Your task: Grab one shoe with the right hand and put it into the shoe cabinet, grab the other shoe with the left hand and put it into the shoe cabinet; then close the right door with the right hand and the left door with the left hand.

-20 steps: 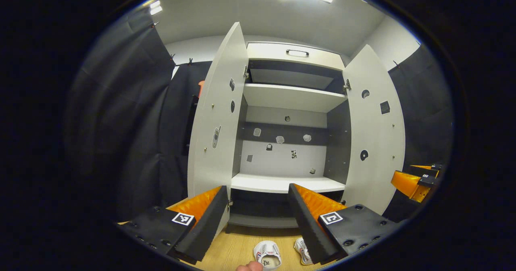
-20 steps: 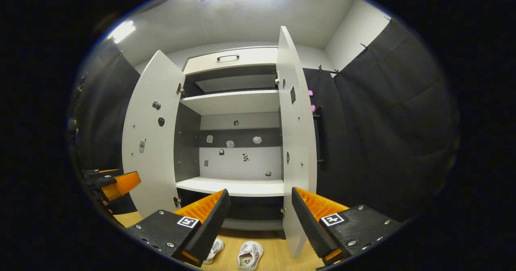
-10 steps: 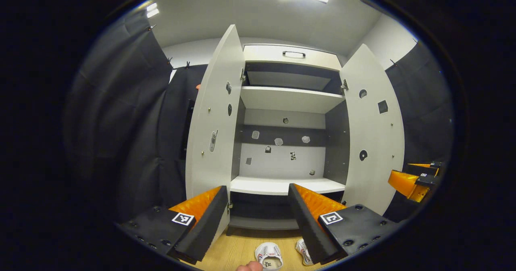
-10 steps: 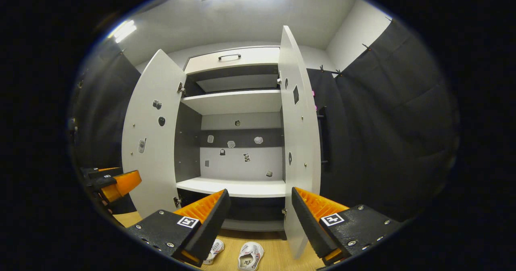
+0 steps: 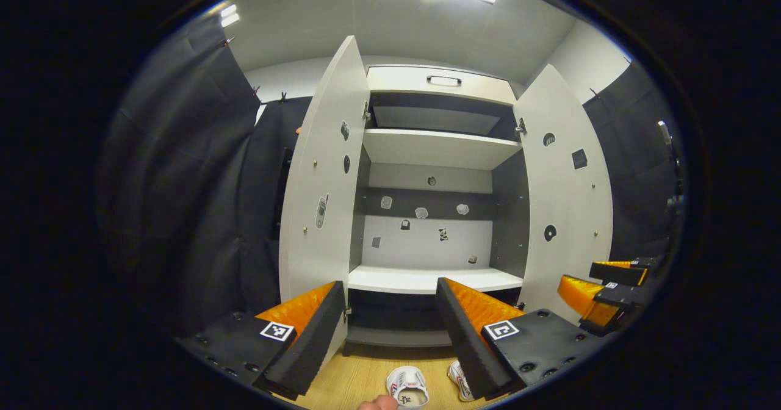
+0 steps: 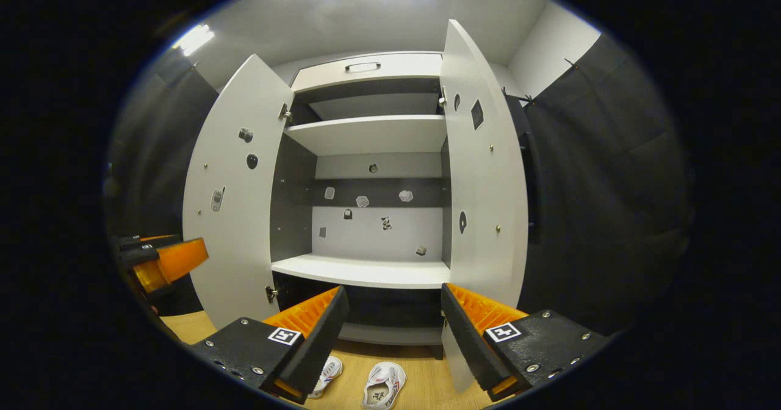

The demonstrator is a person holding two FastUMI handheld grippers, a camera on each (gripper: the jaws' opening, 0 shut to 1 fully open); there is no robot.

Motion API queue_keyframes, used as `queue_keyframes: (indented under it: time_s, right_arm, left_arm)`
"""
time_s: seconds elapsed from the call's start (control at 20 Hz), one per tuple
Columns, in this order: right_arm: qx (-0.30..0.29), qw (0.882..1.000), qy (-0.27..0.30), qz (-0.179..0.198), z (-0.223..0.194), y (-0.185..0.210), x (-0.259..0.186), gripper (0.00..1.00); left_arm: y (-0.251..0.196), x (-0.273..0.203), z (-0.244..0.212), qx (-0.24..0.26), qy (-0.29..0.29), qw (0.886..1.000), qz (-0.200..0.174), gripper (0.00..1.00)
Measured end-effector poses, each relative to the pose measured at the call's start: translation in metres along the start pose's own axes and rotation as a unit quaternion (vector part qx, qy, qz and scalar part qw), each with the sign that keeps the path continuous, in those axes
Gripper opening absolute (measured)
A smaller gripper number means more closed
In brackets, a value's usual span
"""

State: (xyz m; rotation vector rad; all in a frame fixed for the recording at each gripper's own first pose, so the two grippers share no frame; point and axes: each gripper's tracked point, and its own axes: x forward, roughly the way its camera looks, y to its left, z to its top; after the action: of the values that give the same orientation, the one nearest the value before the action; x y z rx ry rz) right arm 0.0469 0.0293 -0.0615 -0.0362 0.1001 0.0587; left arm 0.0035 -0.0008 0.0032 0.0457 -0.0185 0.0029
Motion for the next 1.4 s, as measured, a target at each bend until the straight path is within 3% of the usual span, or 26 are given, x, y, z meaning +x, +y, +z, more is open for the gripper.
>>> queue_keyframes:
  time_s: [0.3,0.65,1.0,1.1,1.4]
  right_arm:
    - [-0.022,0.993,0.116,-0.002,-0.125,0.001,0.038,0.94]
    - [-0.041,0.96,0.276,0.001,-0.285,-0.003,0.034,0.94]
    - [-0.086,0.931,0.355,-0.004,-0.366,-0.016,0.051,0.92]
    - [-0.082,0.929,0.36,0.009,-0.375,-0.01,0.065,0.86]
    - [-0.066,0.925,0.373,0.017,-0.399,-0.006,0.082,0.54]
  left_arm:
    - [0.003,0.001,0.0,0.002,-0.001,1.0,0.01,0.97]
    - [0.011,0.002,-0.005,-0.001,0.007,1.0,0.019,0.97]
    - [0.017,0.005,-0.01,0.005,0.013,1.0,0.026,0.97]
    - [0.02,0.008,-0.013,0.004,0.017,0.999,0.031,0.97]
    - [0.027,0.008,-0.015,0.005,0.022,0.999,0.04,0.98]
